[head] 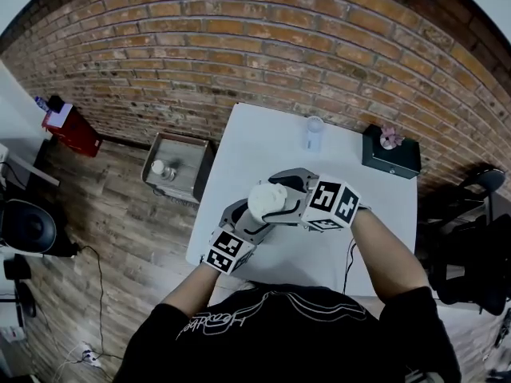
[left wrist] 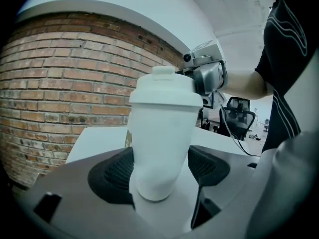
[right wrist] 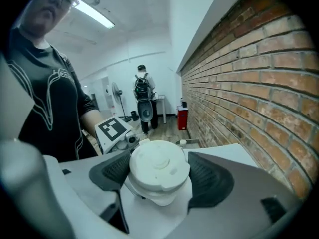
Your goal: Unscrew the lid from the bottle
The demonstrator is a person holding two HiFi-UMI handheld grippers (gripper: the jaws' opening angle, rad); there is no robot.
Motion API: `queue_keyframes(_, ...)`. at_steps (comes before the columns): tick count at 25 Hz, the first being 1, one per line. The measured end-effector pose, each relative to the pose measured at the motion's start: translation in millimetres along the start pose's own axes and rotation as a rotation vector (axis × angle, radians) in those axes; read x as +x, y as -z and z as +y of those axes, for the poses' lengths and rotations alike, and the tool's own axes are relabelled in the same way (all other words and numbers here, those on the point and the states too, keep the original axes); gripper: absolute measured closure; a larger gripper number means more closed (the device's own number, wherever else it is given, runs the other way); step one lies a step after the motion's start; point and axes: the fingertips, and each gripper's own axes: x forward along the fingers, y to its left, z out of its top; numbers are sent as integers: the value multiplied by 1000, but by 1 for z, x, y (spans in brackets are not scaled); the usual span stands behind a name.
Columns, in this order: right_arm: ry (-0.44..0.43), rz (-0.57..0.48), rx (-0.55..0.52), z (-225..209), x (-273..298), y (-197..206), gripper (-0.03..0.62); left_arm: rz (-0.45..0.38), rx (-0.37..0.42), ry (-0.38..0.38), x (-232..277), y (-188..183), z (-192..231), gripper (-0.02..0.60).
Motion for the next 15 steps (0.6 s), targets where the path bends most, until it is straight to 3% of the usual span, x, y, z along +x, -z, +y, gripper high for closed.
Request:
queue_keyframes(6, -197, 68, -145, 5, 2, -1, 235, 6, 4, 1, -1, 0, 1, 224)
queue_keyframes(15, -377, 108, -250, 10, 3, -1, 235, 37, -2, 8, -1, 1, -1, 224)
